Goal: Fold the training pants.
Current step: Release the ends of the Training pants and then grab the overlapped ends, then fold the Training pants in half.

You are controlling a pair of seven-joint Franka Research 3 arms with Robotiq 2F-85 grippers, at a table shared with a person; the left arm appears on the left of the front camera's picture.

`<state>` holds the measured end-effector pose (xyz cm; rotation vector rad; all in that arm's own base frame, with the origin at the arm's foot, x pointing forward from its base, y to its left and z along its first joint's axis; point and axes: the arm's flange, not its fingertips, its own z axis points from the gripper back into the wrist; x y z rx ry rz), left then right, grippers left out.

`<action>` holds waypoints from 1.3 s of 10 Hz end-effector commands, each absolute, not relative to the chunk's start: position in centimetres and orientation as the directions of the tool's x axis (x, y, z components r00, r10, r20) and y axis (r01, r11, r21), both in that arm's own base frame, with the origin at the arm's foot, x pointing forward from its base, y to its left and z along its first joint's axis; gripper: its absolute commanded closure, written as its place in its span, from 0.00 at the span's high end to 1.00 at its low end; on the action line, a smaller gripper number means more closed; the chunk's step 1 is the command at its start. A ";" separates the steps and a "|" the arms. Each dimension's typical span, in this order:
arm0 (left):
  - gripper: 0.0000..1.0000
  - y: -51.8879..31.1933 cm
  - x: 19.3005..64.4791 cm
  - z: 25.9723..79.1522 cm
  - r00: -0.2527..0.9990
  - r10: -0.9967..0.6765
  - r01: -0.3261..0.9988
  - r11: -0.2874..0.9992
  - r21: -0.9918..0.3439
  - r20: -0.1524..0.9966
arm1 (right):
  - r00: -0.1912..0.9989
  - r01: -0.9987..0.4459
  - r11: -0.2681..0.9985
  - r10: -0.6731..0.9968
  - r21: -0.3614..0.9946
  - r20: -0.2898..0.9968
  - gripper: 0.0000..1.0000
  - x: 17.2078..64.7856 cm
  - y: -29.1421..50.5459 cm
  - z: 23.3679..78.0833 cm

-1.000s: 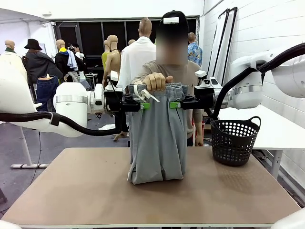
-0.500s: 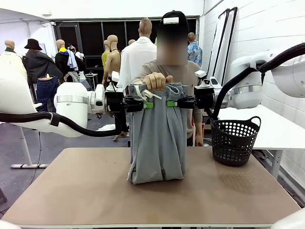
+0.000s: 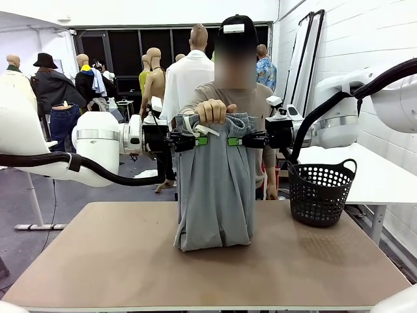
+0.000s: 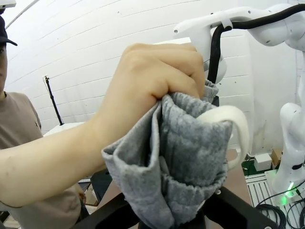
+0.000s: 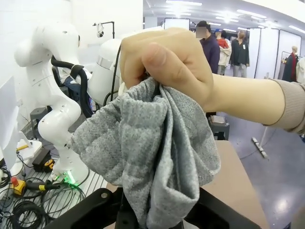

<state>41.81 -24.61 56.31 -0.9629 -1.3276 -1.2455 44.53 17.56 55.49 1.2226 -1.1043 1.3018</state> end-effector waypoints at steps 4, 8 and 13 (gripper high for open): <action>0.00 -24.8 42.7 56.1 -0.103 0.016 0.989 0.108 0.100 0.995 | -0.026 -0.990 -0.141 0.126 -0.008 0.992 0.00 45.4 17.9 55.4; 0.00 -24.6 42.0 56.2 -0.159 -0.087 0.972 0.161 0.171 0.984 | -0.007 -0.994 -0.105 0.096 0.003 0.995 0.00 44.7 17.7 55.7; 0.00 -24.6 42.0 56.2 -0.159 -0.087 0.972 0.161 0.171 0.984 | -0.007 -0.994 -0.105 0.096 0.003 0.995 0.00 44.7 17.7 55.7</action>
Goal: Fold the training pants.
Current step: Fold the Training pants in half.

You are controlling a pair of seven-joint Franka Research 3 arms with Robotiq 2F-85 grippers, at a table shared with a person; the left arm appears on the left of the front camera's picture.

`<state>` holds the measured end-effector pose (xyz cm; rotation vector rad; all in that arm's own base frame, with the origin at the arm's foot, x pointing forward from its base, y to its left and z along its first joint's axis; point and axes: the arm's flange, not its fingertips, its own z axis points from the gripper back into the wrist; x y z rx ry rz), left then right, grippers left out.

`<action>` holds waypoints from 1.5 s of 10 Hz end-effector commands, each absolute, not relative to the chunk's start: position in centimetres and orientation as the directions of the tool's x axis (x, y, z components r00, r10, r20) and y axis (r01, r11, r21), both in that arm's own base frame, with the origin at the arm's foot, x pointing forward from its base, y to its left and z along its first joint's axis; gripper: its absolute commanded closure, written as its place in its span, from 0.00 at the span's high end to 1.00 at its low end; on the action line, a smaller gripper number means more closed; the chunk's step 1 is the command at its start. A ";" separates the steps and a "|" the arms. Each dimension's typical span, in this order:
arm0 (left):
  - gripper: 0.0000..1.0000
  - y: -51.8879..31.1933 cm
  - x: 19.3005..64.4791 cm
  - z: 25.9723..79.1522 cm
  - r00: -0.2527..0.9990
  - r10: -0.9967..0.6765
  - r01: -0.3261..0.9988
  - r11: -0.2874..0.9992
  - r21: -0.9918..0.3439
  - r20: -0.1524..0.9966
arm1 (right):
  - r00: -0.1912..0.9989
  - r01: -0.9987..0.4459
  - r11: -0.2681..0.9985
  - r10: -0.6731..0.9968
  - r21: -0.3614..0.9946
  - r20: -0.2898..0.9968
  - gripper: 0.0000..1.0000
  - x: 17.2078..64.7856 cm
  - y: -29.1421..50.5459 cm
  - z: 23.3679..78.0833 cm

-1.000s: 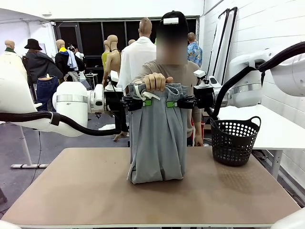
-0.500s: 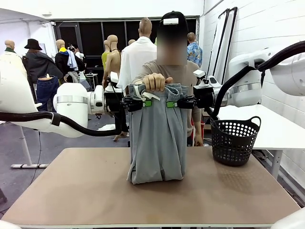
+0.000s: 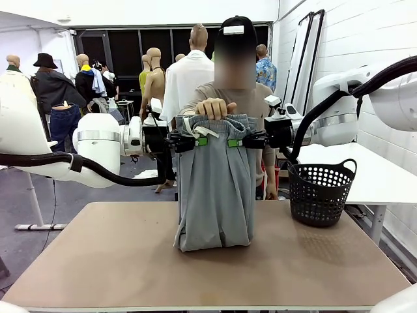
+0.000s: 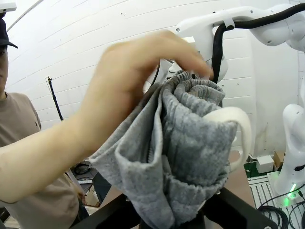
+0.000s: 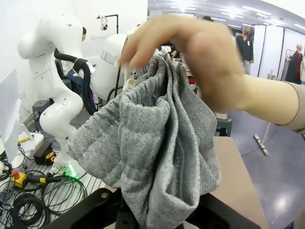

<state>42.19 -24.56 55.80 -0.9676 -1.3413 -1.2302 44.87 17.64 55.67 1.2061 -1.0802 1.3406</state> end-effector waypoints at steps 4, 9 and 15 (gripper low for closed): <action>0.00 -24.6 42.0 56.2 -0.159 -0.087 0.972 0.161 0.171 0.984 | -0.007 -0.994 -0.105 0.096 0.003 0.995 0.00 44.7 17.7 55.7; 0.00 -24.6 42.0 56.2 -0.159 -0.087 0.972 0.161 0.171 0.984 | -0.007 -0.994 -0.105 0.096 0.003 0.995 0.00 44.7 17.7 55.7; 0.00 -24.6 42.0 56.2 -0.159 -0.087 0.972 0.161 0.171 0.984 | -0.007 -0.994 -0.105 0.096 0.003 0.995 0.00 44.7 17.7 55.7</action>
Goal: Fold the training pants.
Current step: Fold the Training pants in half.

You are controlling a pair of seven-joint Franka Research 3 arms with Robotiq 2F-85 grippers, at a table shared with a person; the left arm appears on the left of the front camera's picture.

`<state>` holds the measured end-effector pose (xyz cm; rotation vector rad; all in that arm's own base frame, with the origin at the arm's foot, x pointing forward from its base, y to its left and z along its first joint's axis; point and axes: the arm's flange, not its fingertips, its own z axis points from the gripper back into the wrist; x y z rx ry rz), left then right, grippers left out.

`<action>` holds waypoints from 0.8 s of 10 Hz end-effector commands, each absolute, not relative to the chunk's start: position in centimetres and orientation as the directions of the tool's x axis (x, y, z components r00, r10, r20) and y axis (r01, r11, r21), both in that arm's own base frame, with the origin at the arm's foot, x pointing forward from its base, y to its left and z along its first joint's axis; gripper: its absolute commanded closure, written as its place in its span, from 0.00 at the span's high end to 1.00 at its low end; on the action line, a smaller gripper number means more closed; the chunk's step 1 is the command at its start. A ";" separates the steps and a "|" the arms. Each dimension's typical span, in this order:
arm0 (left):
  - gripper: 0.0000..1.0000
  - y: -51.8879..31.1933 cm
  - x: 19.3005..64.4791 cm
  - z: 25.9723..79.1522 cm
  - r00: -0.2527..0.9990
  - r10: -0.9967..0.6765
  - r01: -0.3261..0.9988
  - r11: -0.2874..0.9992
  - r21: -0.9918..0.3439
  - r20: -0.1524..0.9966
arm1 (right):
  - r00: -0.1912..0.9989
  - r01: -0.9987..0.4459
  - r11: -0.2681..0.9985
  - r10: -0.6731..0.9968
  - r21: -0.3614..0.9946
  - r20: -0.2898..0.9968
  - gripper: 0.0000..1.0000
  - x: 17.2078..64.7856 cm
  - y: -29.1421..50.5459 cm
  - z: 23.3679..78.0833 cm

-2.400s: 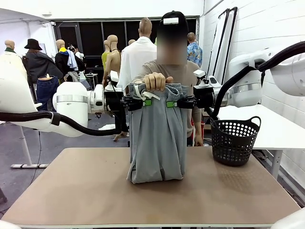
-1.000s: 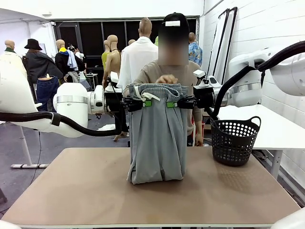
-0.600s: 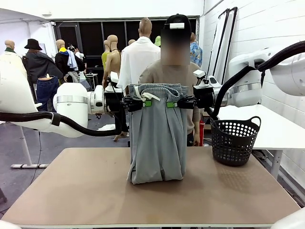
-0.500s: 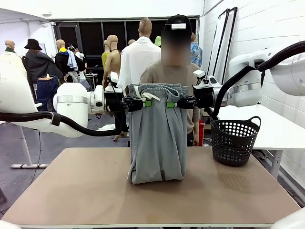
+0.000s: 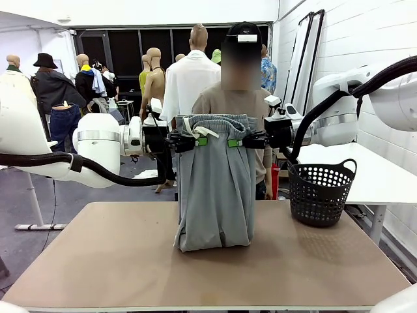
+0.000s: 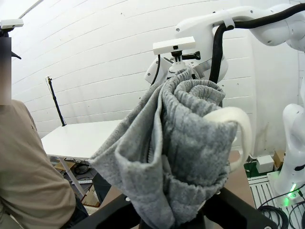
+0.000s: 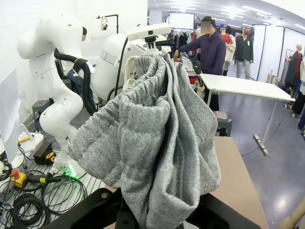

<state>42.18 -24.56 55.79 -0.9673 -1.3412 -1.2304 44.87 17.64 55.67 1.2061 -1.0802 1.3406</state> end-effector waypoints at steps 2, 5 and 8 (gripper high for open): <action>0.00 -24.6 42.0 56.2 -0.159 -0.087 0.972 0.161 0.171 0.984 | -0.007 -0.994 -0.105 0.096 0.003 0.995 0.00 44.7 17.7 55.7; 0.00 -24.6 42.0 56.2 -0.159 -0.087 0.972 0.161 0.171 0.984 | -0.007 -0.994 -0.105 0.096 0.003 0.995 0.00 44.7 17.7 55.7; 0.00 -24.6 42.0 56.2 -0.159 -0.087 0.972 0.161 0.171 0.984 | -0.007 -0.994 -0.105 0.096 0.003 0.995 0.00 44.7 17.7 55.7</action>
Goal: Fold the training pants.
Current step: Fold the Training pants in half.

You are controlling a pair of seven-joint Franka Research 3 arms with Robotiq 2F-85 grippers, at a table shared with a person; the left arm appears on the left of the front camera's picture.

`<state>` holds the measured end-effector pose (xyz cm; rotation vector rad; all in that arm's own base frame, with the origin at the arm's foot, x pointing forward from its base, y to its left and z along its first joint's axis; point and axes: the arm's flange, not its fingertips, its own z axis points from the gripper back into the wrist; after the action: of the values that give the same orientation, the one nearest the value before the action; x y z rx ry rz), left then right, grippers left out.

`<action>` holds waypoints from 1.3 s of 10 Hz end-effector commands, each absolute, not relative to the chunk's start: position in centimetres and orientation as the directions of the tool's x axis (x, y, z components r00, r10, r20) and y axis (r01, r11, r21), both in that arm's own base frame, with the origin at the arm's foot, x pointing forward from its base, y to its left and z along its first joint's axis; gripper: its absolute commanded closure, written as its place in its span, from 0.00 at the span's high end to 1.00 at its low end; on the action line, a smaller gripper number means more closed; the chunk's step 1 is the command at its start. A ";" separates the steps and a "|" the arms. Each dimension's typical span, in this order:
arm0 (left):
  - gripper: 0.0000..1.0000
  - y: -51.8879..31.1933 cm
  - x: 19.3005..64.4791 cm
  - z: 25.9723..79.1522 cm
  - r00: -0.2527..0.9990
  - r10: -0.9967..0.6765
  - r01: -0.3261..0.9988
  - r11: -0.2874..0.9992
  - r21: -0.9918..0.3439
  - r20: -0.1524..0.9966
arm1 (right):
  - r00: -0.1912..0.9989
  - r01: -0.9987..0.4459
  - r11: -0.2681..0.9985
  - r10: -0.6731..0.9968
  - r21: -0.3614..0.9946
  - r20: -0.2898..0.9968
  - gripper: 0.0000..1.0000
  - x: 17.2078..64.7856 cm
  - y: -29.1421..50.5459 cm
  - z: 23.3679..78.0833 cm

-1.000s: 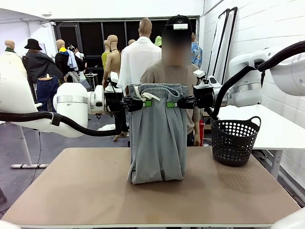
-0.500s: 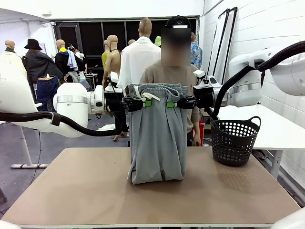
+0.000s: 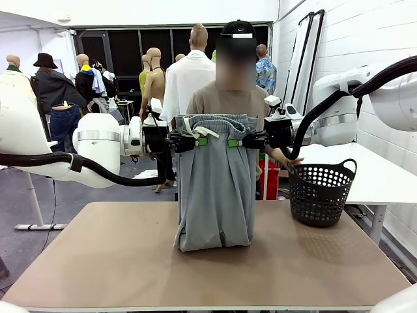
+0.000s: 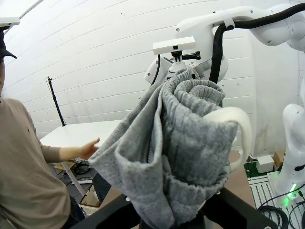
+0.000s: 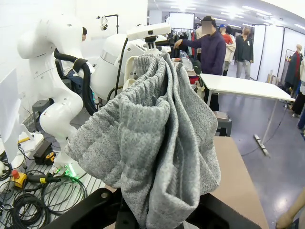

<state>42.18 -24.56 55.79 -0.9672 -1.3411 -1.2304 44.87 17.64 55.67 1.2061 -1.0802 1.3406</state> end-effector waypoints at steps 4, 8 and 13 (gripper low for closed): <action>0.00 -24.6 42.0 56.2 -0.159 -0.087 0.972 0.161 0.171 0.984 | -0.007 -0.994 -0.105 0.096 0.003 0.995 0.00 44.7 17.7 55.7; 0.00 -24.6 42.2 55.8 -0.147 -0.078 0.976 0.152 0.157 0.986 | -0.011 -0.994 -0.109 0.106 0.001 0.994 0.00 44.9 17.6 55.7; 0.00 -24.0 47.7 57.9 -0.102 -0.121 0.970 0.209 0.126 0.987 | -0.027 -0.997 -0.080 0.153 -0.015 0.988 0.00 49.5 18.9 57.3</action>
<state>45.77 -24.08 56.39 -0.9412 -1.3131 -1.2004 47.92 18.16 56.38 1.1701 -1.0870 1.3432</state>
